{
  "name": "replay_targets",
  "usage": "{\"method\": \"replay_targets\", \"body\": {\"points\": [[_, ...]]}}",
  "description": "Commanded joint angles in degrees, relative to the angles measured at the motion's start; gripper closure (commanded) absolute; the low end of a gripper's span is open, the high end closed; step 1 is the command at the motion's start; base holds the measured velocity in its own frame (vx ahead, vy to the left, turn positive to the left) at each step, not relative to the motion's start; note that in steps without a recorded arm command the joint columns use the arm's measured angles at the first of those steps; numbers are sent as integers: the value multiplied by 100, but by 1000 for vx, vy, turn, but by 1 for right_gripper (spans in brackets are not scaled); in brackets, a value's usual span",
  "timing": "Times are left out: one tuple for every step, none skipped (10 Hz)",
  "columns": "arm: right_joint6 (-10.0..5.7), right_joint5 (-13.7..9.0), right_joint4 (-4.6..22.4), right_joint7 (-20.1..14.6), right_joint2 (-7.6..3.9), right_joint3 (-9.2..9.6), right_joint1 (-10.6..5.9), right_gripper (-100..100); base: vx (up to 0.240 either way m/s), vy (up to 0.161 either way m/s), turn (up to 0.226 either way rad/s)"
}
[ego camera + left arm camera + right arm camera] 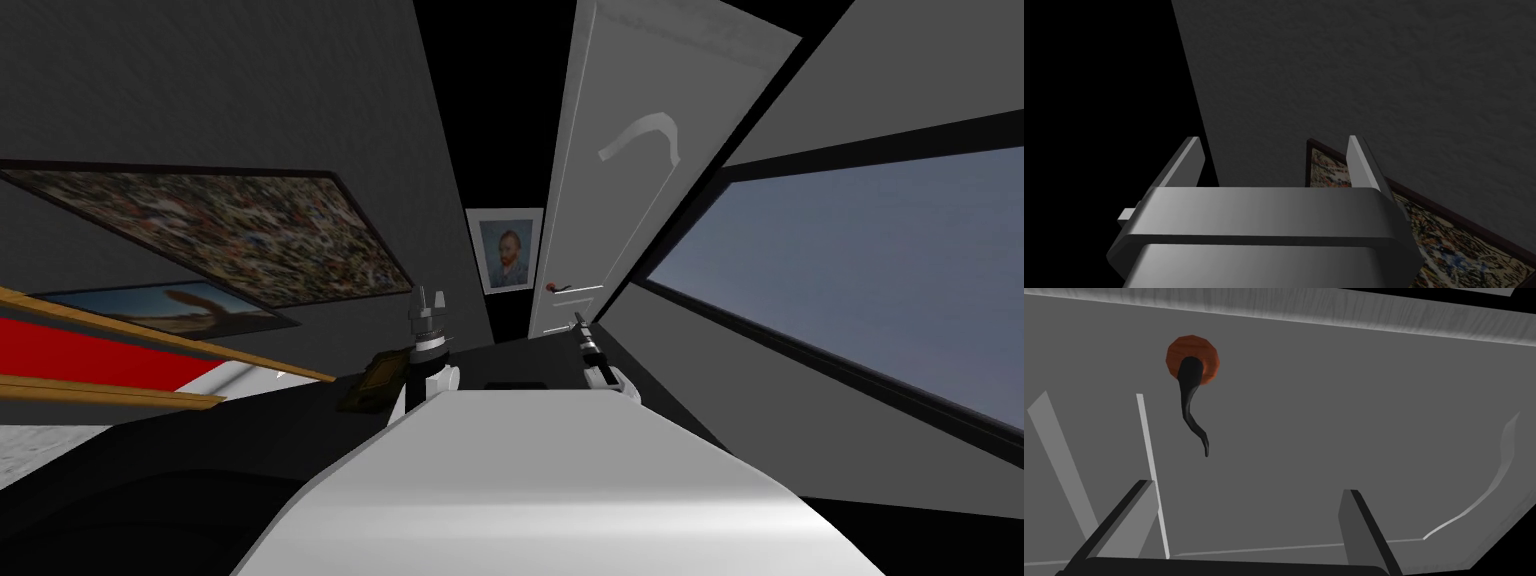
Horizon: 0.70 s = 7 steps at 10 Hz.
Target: Pull the door open
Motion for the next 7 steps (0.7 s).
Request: {"method": "replay_targets", "body": {"points": [[-53,-10,196,-26,-60,7,-56,-100,83,-64,127],[-87,-15,322,-39,-95,11,-97,-100,74,-63,123],[-121,-21,448,-52,-130,16,-138,-100,77,-61,95],[-156,-27,574,-66,-165,20,-180,-100,85,-59,122],[-190,-33,700,-79,-200,24,-221,-100,76,-64,113],[-221,-38,815,-91,-232,28,-259,-100,69,-58,94],[-280,-48,1032,-114,-291,35,-330,-100,83,-67,165]]}}
